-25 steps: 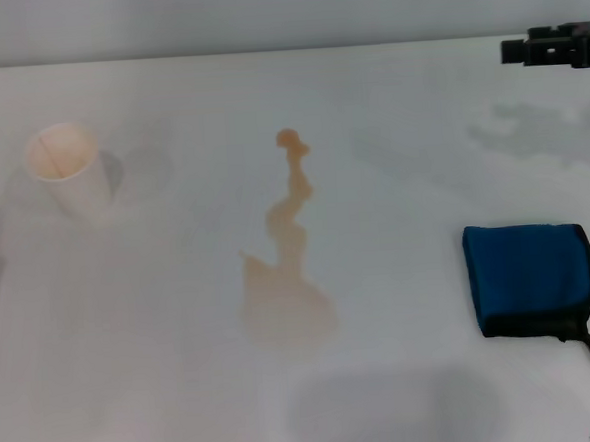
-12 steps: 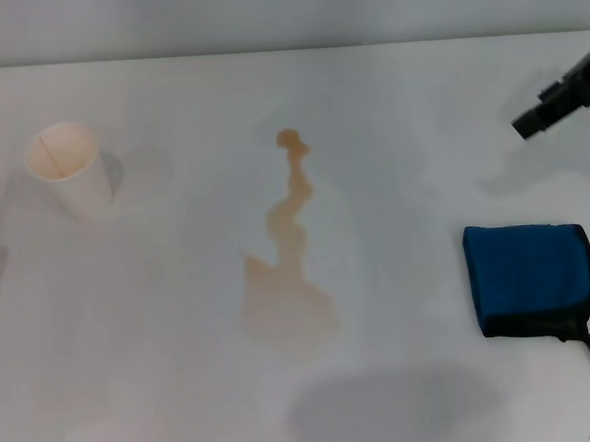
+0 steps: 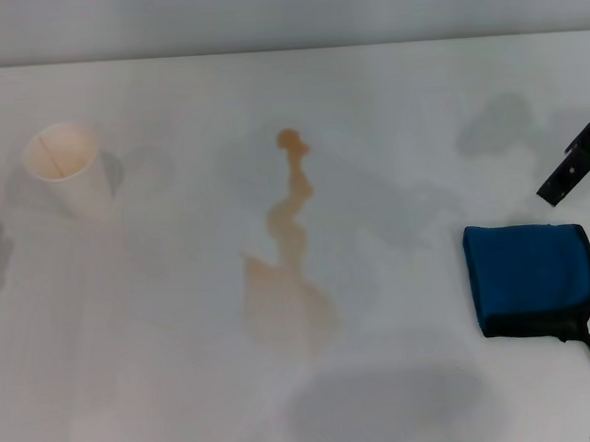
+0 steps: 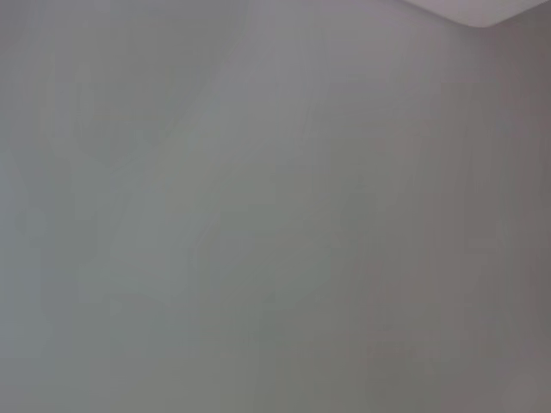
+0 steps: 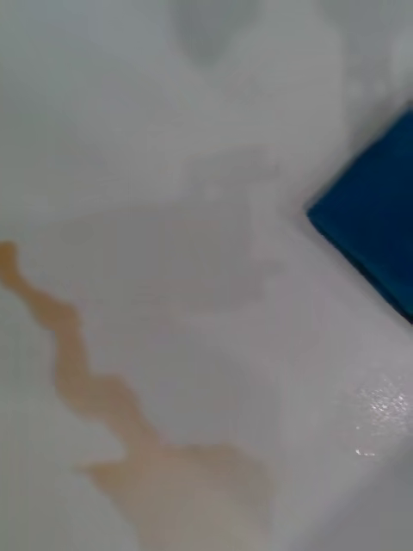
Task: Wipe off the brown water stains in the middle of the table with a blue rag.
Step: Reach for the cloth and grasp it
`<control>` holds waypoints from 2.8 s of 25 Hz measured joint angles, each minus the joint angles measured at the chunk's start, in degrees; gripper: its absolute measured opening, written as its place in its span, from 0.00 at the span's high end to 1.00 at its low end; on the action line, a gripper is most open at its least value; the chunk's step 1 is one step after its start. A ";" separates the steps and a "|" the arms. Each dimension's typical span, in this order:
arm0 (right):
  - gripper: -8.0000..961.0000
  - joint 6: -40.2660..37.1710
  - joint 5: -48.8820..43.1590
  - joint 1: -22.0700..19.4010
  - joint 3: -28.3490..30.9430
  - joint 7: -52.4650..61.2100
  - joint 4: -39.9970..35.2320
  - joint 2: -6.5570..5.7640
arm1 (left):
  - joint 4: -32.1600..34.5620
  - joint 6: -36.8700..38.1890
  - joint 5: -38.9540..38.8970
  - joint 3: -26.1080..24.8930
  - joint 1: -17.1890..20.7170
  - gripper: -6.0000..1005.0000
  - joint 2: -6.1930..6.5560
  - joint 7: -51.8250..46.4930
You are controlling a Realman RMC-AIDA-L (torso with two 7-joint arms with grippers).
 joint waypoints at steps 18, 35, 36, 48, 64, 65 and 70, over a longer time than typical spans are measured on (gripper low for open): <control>0.29 4.09 8.61 -7.28 1.53 13.42 2.17 1.60 | -1.48 0.02 -0.27 -0.59 -3.17 0.12 0.18 -0.12; 0.29 16.19 8.03 -12.16 -12.12 12.40 2.47 1.02 | -2.23 -0.31 -0.27 -0.62 -4.23 0.12 0.17 -0.14; 0.29 16.73 8.04 -12.45 -12.95 12.28 2.35 1.00 | -2.23 -0.47 -0.27 -0.61 -4.24 0.12 0.17 -0.14; 0.29 20.96 8.10 -13.97 -23.32 11.69 2.49 1.20 | -2.12 -1.05 -0.26 -0.61 -4.35 0.12 0.09 -0.14; 0.29 22.61 6.53 -13.86 -26.02 11.28 4.70 0.95 | -1.90 -1.43 -0.26 -0.61 -4.35 0.12 0.08 -0.14; 0.29 22.81 6.51 -13.78 -26.23 11.26 5.00 0.95 | -1.91 -1.43 -0.26 -0.61 -4.35 0.12 0.08 -0.14; 0.29 23.96 6.43 -13.63 -27.25 11.23 5.79 0.94 | -1.92 -1.43 -0.26 -0.61 -4.35 0.12 0.08 -0.13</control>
